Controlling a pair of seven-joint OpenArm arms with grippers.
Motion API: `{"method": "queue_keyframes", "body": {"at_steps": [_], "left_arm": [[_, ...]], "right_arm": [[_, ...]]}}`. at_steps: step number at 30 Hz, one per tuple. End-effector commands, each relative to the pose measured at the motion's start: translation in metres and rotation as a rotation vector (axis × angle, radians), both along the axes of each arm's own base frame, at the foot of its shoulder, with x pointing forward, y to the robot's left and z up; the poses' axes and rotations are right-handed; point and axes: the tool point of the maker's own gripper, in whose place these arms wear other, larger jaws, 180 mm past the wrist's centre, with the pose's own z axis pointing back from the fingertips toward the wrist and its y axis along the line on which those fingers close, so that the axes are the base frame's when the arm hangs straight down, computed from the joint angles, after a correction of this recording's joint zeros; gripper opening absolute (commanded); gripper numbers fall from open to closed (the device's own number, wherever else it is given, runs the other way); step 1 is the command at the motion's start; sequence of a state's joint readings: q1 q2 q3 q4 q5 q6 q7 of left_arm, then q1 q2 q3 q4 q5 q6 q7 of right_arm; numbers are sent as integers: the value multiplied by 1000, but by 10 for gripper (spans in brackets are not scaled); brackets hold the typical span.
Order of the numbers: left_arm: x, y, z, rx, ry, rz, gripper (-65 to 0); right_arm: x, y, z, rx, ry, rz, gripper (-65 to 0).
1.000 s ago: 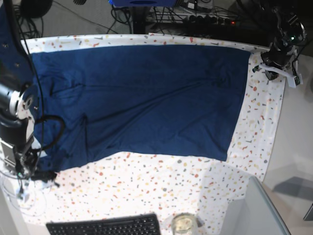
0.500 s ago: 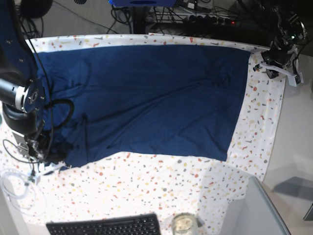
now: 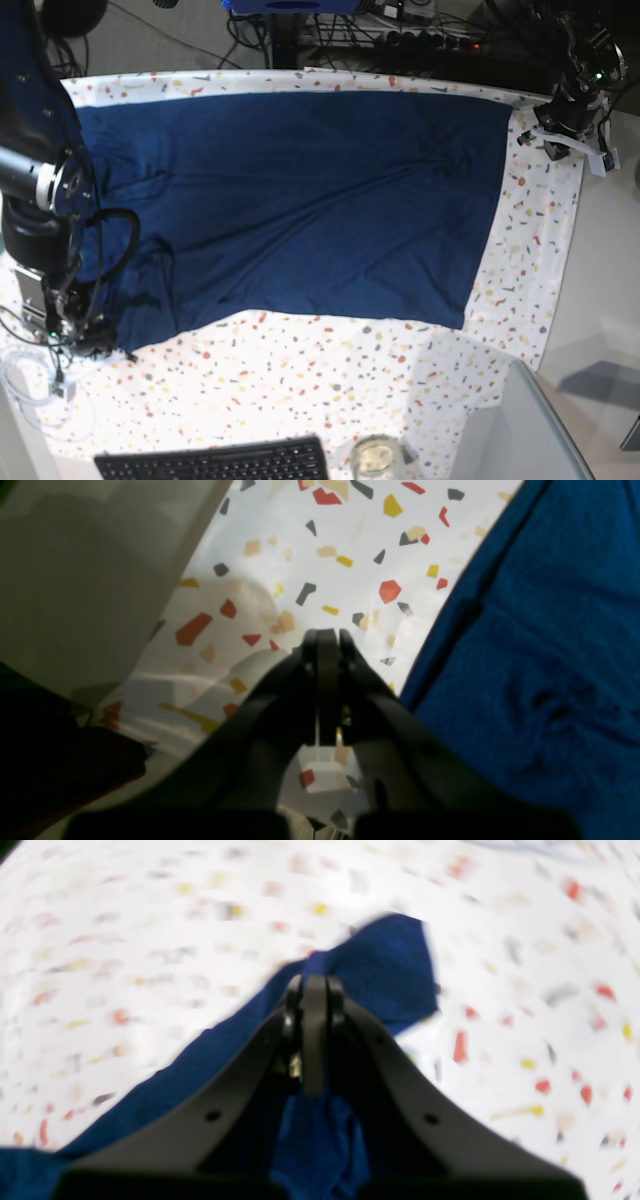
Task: Layout the t-shirt on the table in an organized manner, then fold the t-shirt properly
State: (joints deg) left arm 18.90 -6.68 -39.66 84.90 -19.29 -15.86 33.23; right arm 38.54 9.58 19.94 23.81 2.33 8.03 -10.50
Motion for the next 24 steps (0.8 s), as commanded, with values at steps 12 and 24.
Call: {"method": "queue_keyframes", "body": {"at_steps": [12,24], "left_arm": [[12,6,12,26,-44,-8,-650],[13,5,12,25,-46,-9,-650]], "right_arm": [[-4,36,119,-125,-271,188,-650],[-81,95,108,-128,-205,362,-650]]}}
